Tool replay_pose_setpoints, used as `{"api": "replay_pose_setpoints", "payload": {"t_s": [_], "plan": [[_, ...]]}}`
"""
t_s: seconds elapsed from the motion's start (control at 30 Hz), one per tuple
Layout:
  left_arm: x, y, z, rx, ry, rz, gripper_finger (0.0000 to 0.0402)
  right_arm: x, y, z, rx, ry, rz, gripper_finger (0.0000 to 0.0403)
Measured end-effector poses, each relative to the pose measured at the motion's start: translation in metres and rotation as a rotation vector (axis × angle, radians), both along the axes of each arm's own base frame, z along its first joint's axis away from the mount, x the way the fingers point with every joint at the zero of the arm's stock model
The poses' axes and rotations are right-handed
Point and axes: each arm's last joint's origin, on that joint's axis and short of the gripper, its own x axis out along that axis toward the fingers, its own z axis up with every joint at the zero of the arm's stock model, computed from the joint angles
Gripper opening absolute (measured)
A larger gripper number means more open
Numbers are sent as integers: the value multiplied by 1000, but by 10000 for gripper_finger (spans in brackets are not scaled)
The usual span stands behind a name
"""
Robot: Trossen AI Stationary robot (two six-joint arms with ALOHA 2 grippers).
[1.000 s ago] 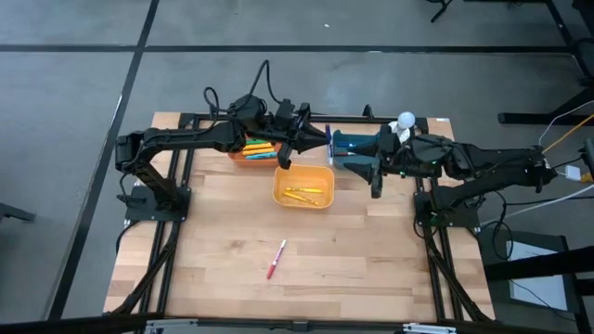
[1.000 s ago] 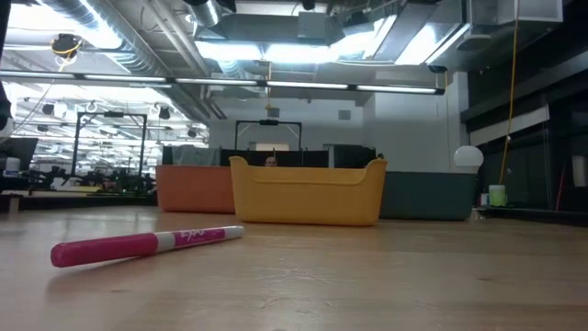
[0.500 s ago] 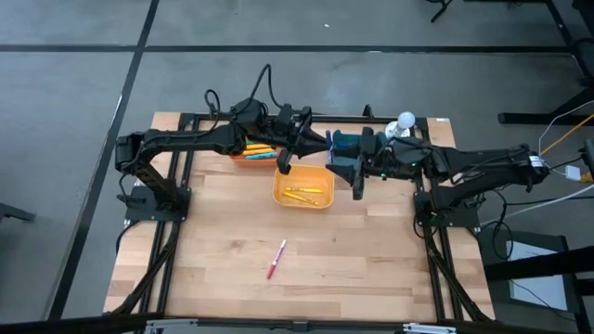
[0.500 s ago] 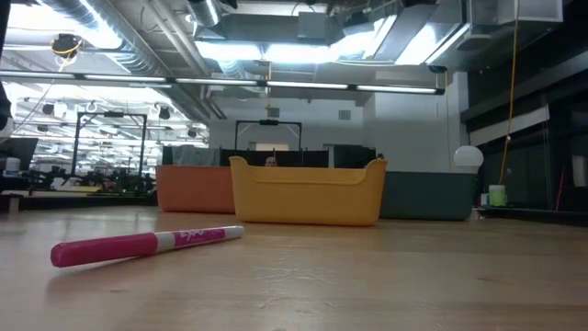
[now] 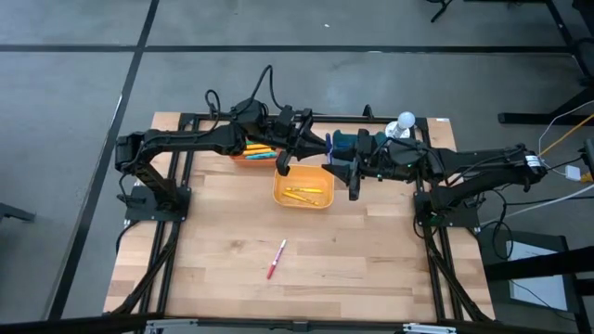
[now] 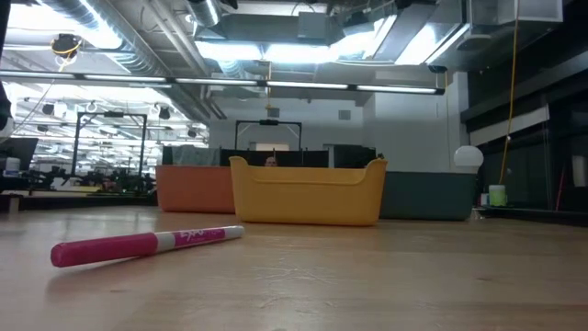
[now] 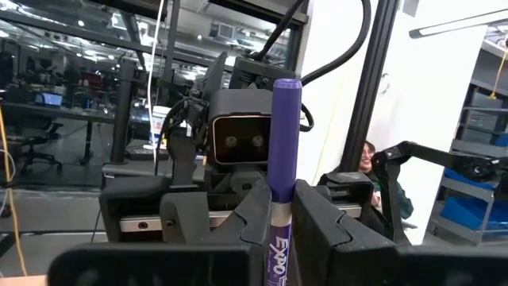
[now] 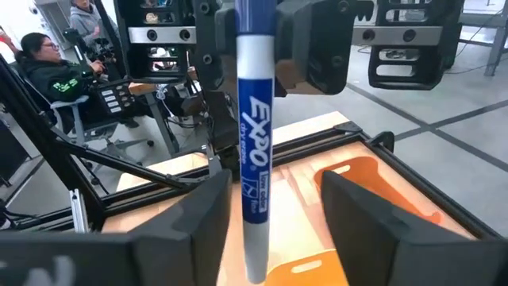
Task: Pick & Place Markers
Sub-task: Put the blue marker pen into the blue bin
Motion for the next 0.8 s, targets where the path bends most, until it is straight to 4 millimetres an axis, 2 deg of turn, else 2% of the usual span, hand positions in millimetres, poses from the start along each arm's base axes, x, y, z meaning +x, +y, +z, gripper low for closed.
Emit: {"api": "replay_pose_setpoints", "payload": {"t_s": [0.43, 0.63, 0.8], "plan": [[0, 1, 0, -1, 3, 1, 27, 0, 1, 0, 15, -2, 32, 39], [0, 1, 0, -1, 4, 1, 30, 0, 2, 0, 15, -1, 58, 37], [0, 1, 0, -1, 4, 0, 55, 0, 2, 0, 16, 0, 66, 37]]}}
